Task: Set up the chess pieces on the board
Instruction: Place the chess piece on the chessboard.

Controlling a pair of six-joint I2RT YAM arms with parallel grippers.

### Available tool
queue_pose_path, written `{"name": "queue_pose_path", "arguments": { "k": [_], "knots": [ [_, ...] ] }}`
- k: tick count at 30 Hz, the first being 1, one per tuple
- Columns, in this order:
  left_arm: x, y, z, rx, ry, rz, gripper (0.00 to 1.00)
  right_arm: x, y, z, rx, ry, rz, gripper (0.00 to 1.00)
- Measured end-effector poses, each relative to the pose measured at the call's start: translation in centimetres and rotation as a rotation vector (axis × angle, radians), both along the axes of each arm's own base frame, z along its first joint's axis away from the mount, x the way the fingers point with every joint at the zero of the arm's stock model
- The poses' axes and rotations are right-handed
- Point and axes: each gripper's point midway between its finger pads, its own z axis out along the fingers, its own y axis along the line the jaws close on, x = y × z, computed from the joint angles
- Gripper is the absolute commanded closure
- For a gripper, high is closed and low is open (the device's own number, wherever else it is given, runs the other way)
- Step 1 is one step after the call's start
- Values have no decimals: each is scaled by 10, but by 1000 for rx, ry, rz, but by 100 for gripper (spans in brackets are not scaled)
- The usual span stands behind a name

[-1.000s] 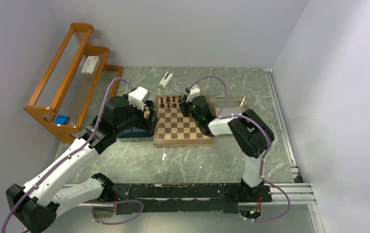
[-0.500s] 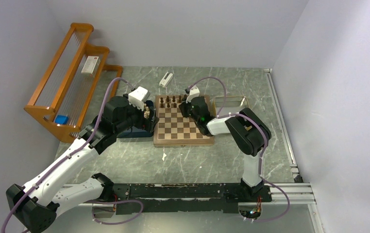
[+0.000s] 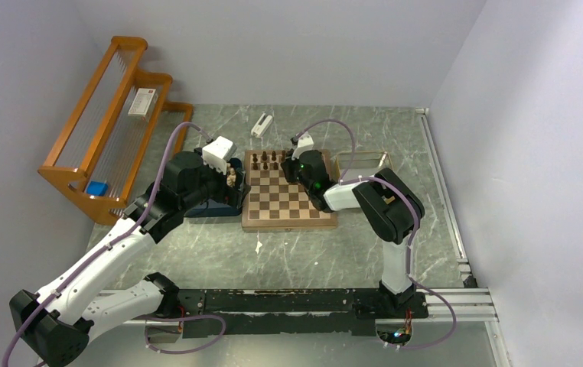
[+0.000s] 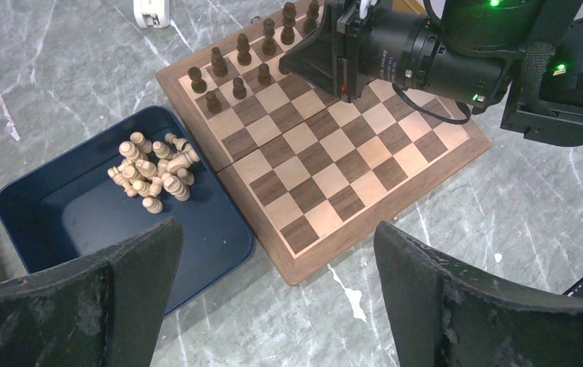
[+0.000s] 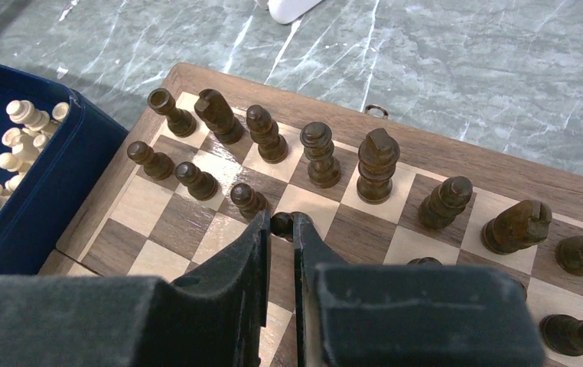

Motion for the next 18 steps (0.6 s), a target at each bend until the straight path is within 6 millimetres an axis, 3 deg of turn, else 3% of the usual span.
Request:
{"name": "queue_pose_path", "arguments": {
  "k": [18],
  "knots": [
    [0,0,1,-1,-2,1,1,1,1,0,-1,3,-1,78]
  ]
}}
